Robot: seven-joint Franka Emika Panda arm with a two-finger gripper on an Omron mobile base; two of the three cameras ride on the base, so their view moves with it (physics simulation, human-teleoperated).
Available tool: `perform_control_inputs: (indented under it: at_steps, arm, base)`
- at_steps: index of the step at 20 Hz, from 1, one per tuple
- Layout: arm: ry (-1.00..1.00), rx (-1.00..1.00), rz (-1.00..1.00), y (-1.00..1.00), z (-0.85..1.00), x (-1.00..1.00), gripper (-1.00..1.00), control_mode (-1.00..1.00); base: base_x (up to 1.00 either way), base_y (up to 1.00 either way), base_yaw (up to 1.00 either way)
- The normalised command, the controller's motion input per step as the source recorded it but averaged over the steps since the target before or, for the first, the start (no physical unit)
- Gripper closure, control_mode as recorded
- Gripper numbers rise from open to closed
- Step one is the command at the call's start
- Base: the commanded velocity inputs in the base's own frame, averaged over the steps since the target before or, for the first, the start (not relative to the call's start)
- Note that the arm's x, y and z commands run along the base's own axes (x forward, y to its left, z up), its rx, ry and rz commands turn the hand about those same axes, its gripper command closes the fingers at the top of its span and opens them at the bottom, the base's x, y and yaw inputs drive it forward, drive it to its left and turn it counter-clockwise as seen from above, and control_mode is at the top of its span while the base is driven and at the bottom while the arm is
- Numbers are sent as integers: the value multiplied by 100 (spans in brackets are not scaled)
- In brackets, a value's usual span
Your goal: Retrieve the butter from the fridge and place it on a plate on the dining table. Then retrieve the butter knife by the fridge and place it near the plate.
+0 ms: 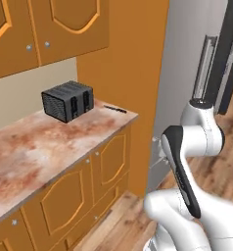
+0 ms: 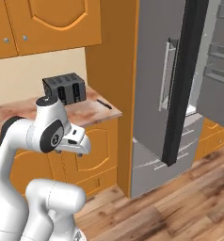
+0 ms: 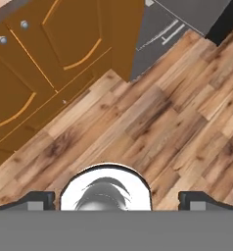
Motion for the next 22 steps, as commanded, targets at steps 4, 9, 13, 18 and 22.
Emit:
perform_control_inputs:
  at_steps: [4,9,13,18,22]
  arm:
    - [0,0,0,0,0,0,-100,100]
    - [0,0,0,0,0,0,-100,100]
    - [0,0,0,0,0,0,-100,100]
    - [0,0,0,0,0,0,-100,100]
    - [0,0,0,0,0,0,-100,100]
  base:
    - [48,48,-3]
    - [70,20,8]
    - [54,-21,26]
    - [51,-29,27]
    - [52,-11,25]
